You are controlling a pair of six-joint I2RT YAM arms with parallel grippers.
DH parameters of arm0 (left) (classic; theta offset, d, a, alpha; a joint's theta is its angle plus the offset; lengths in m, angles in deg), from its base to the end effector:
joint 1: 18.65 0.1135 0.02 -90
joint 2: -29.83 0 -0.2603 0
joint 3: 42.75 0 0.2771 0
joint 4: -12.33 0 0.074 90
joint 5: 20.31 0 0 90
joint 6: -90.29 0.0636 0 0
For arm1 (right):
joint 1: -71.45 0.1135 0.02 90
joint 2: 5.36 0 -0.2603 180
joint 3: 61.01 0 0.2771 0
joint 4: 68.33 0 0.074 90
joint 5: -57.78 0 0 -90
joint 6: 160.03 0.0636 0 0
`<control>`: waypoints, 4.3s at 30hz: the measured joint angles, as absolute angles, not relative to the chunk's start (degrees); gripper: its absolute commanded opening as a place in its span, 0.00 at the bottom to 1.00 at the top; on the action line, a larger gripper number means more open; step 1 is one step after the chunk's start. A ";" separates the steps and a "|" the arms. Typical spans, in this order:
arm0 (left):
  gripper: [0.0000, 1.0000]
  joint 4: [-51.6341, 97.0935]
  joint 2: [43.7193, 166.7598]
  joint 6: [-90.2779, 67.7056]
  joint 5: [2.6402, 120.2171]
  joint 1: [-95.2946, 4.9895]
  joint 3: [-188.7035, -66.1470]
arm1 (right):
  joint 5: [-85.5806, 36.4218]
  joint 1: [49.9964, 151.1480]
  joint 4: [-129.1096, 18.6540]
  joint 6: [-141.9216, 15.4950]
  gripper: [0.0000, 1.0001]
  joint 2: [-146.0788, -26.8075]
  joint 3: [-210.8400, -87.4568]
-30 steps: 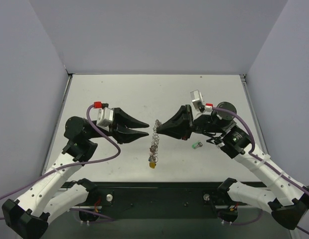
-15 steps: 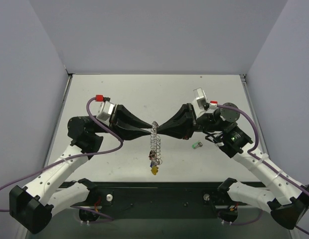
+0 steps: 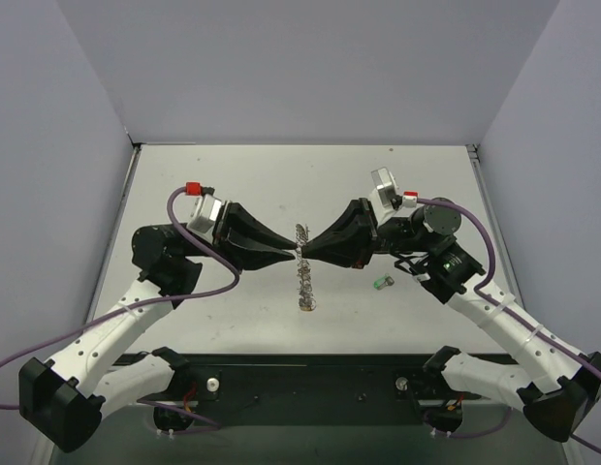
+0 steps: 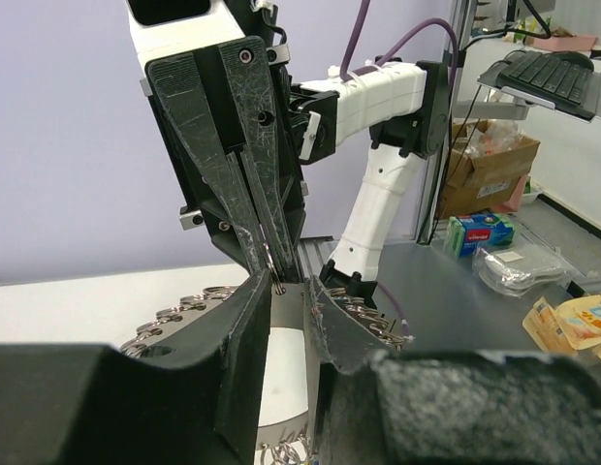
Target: Put the keys on the keyring
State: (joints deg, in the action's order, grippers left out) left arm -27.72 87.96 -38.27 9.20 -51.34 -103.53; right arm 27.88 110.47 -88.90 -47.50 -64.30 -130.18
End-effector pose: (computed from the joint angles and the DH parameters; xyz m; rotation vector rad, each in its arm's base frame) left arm 0.1694 -0.1745 0.4188 1.0597 0.8843 -1.4953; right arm 0.1589 0.1997 0.4398 -1.1801 0.8647 1.4327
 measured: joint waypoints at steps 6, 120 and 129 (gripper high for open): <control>0.30 -22.87 88.03 -34.67 9.62 -51.62 -104.31 | 28.27 110.43 -89.89 -46.87 0.00 -64.63 -130.18; 0.00 21.39 85.21 -5.27 44.52 -60.56 -107.24 | 11.46 100.98 -78.76 -54.67 0.73 -55.51 -122.05; 0.00 23.05 84.33 -4.57 45.55 -60.59 -106.63 | 15.26 100.72 -79.31 -53.65 0.65 -60.23 -121.92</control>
